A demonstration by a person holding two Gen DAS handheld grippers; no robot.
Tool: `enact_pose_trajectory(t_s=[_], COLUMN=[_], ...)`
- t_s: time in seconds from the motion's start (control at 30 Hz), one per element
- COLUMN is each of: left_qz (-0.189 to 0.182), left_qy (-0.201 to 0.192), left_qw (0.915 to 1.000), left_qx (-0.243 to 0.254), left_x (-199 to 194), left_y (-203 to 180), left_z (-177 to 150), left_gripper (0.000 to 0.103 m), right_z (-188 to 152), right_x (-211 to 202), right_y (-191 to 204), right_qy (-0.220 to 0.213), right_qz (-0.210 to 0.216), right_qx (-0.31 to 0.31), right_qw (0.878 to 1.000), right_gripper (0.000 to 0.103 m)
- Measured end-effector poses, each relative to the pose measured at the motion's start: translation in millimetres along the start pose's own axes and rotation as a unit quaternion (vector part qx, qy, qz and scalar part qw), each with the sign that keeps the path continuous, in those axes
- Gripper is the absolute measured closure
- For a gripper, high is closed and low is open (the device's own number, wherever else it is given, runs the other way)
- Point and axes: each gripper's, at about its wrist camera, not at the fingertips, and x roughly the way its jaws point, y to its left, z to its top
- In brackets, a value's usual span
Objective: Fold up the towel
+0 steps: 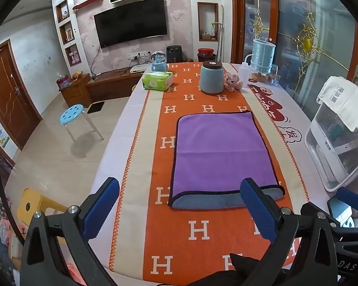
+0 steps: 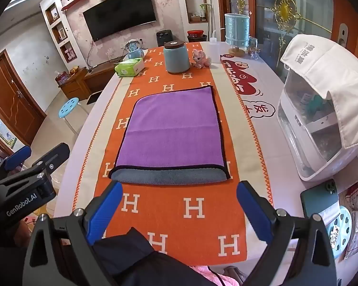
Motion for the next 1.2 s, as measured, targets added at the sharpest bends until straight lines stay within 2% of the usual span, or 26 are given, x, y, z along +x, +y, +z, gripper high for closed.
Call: enact_pose_trajectory(t_s=[0.2, 0.23, 0.33, 1.2], left_qz=[-0.005, -0.016, -0.02, -0.005], left_qy=[-0.002, -0.002, -0.01, 0.005], left_qw=[1.0, 0.9999, 0.9998, 0.9999], left_qx=[0.002, 0.001, 0.003, 0.01], left_x=[2, 7, 1, 5], left_y=[-1, 1, 2, -4], left_z=[2, 2, -1, 0], left_gripper=[0.003, 0.003, 0.004, 0.004], right_z=[-1, -1, -1, 0], right_x=[1, 2, 2, 10], right_y=[1, 0, 1, -2], right_qy=[0.001, 0.002, 0.002, 0.007], right_qz=[0.0, 0.001, 0.0, -0.001], right_qx=[0.0, 0.0, 0.0, 0.0], right_qw=[1.0, 1.0, 1.0, 1.0], right_gripper=[0.006, 0.006, 0.006, 0.006])
